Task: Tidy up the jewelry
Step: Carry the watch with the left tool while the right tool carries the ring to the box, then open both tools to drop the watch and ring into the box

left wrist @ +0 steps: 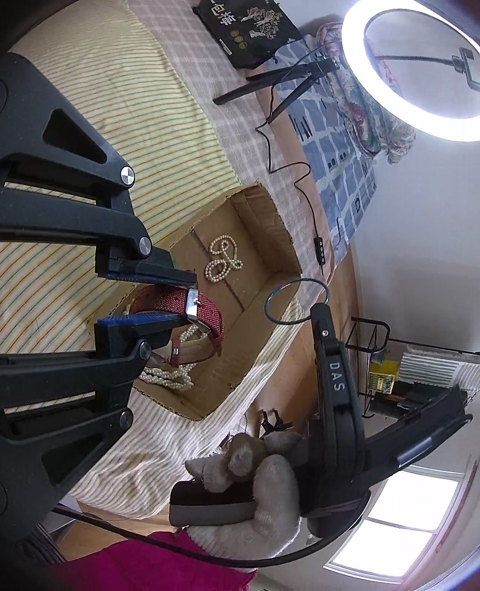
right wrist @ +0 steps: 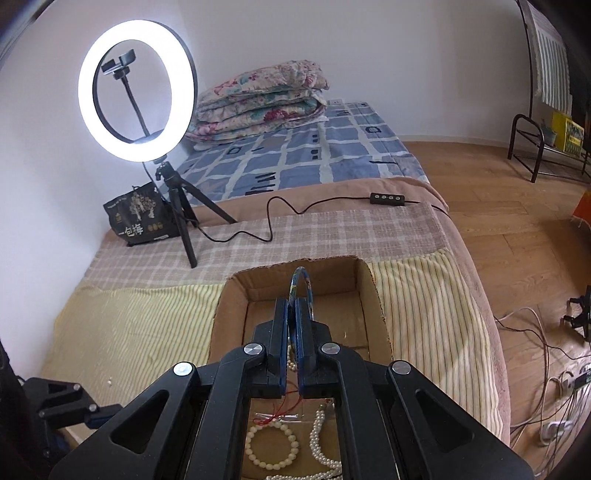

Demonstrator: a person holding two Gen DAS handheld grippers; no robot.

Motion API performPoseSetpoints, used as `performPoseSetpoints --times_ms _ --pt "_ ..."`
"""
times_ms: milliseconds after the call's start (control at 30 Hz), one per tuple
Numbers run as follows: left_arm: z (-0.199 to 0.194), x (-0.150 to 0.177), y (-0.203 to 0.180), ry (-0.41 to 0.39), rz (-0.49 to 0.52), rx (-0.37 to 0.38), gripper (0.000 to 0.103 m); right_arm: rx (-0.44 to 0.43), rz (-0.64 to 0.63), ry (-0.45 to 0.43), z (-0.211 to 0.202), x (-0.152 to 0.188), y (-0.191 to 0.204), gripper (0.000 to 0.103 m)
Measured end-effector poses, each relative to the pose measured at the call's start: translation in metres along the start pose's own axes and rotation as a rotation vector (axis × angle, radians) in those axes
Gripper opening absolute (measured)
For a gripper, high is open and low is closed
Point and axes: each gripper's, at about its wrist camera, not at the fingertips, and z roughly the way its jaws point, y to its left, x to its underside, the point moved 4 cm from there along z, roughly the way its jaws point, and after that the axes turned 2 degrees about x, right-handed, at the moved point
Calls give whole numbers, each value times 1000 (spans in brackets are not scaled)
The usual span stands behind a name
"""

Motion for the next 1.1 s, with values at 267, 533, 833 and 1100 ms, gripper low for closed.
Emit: performPoseSetpoints --times_ms 267,533,833,1100 --pt "20 4 -12 30 22 15 12 16 17 20 25 1 -14 2" --pt "35 7 -19 65 36 30 12 40 8 31 32 3 -18 3" --pt "32 9 -23 51 54 16 51 104 14 -14 21 -3 -22 62" --pt "23 10 -17 47 50 -2 51 175 -8 -21 14 -5 -20 77"
